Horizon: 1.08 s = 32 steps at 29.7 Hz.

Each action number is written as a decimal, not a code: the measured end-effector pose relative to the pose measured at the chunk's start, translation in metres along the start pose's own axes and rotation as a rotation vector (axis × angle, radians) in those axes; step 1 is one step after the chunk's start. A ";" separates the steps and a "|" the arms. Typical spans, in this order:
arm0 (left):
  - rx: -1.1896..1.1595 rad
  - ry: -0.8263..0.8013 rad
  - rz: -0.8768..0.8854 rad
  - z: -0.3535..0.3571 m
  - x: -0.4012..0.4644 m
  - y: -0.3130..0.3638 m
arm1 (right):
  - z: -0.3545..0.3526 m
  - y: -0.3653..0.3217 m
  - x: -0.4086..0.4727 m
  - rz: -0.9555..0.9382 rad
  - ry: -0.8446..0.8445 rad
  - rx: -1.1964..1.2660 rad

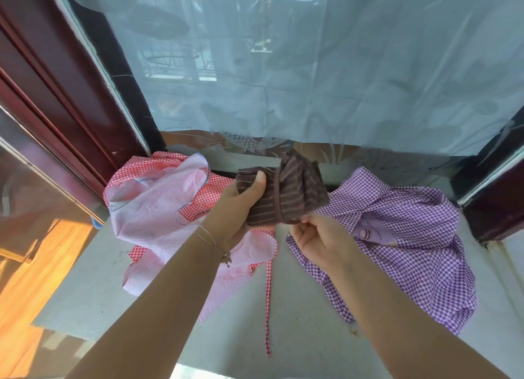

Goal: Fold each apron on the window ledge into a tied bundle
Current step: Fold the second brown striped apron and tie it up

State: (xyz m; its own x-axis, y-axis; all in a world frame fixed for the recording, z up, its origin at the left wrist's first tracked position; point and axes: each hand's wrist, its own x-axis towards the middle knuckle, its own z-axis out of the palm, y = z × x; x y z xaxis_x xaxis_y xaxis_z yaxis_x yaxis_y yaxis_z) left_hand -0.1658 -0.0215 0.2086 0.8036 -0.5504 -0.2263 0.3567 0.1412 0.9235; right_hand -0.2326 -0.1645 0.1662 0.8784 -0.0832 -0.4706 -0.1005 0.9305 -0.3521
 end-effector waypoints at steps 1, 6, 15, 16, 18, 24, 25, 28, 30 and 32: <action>0.074 -0.053 -0.002 -0.001 -0.003 0.001 | 0.004 -0.007 0.000 -0.005 -0.079 -0.072; 0.284 -0.079 0.001 -0.009 -0.004 0.012 | 0.030 -0.033 -0.020 -0.171 -0.092 -0.531; 0.903 -0.340 0.170 -0.004 -0.013 0.027 | 0.061 -0.054 -0.052 -0.702 -0.292 -1.698; 0.969 -0.350 0.201 -0.002 -0.013 0.027 | 0.062 -0.053 -0.051 -0.731 -0.342 -1.756; 1.005 -0.389 0.205 0.004 -0.014 0.026 | 0.065 -0.050 -0.053 -0.756 -0.424 -1.775; 0.652 -0.329 0.208 0.020 -0.022 0.020 | 0.064 -0.058 -0.043 -0.601 -0.363 -1.289; 0.600 -0.304 0.208 0.020 -0.021 0.020 | 0.061 -0.059 -0.040 -0.526 -0.355 -1.110; 0.503 -0.168 0.219 0.024 -0.017 0.020 | 0.046 -0.053 -0.033 -0.198 -0.364 -0.748; 0.482 -0.013 0.209 0.024 -0.013 0.022 | 0.033 -0.042 -0.034 0.055 -0.365 -0.638; 0.421 0.141 0.169 0.018 -0.005 0.026 | 0.016 -0.032 -0.028 0.089 -0.371 -0.744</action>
State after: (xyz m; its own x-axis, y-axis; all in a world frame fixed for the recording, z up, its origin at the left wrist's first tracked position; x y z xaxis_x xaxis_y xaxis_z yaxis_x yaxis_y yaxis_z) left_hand -0.1695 -0.0298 0.2394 0.9010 -0.4275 -0.0746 0.0142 -0.1426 0.9897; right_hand -0.2467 -0.1863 0.2042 0.9362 0.2235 -0.2711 -0.3450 0.4393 -0.8294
